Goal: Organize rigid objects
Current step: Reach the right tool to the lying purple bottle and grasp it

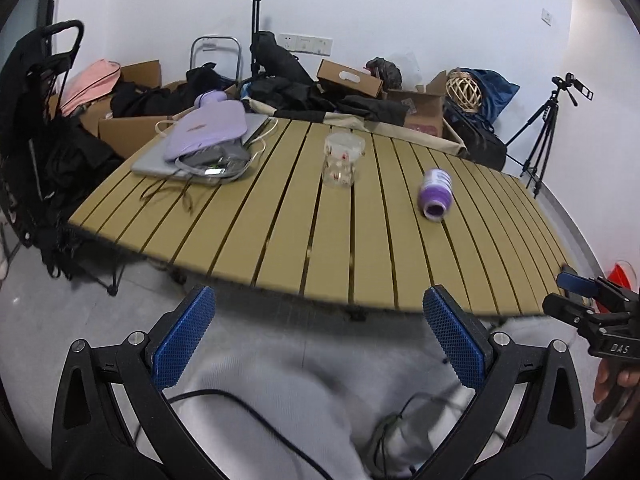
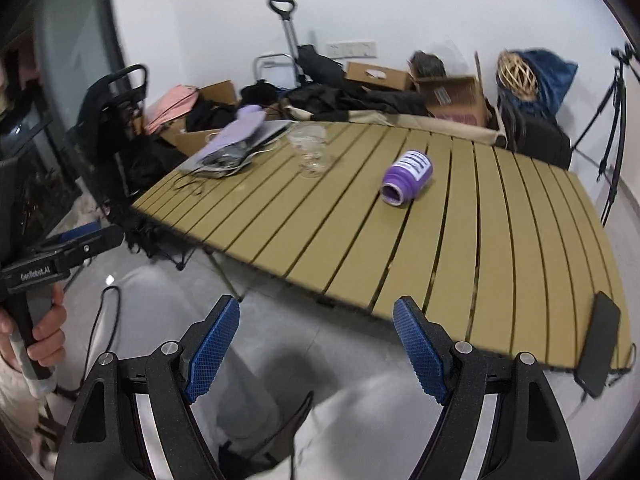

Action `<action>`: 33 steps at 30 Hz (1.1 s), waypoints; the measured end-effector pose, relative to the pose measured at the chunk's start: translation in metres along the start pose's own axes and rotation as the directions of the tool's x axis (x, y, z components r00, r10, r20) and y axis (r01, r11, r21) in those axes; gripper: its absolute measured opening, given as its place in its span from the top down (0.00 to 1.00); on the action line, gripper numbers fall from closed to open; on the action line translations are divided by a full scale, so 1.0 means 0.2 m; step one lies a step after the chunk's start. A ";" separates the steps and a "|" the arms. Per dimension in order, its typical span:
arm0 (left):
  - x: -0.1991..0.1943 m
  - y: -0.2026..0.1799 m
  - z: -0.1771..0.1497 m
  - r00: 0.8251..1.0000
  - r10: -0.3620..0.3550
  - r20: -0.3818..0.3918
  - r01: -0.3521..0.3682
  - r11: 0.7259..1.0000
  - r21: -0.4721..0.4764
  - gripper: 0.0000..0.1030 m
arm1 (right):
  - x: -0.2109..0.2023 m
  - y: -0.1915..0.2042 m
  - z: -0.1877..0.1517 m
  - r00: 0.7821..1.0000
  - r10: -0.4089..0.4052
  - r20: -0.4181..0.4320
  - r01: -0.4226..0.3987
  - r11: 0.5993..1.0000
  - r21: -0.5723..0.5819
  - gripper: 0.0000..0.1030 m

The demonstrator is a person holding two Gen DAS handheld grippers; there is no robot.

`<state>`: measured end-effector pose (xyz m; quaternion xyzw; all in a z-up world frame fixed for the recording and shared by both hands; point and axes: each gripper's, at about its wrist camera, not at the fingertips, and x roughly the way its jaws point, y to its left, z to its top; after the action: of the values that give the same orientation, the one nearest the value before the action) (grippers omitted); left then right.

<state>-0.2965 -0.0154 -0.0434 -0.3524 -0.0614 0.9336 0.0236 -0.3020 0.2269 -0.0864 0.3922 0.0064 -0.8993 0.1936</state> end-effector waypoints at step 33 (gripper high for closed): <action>1.05 -0.04 0.41 0.992 -0.079 -0.101 0.083 0.996 0.037 0.00 | 1.28 -0.50 0.66 0.973 -0.228 -0.045 0.231 0.926 0.298 0.34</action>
<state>-0.5082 0.0022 -0.1189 -0.3952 -0.0552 0.9141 0.0716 -0.5870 0.2100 -0.1900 0.4181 -0.0838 -0.9042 0.0249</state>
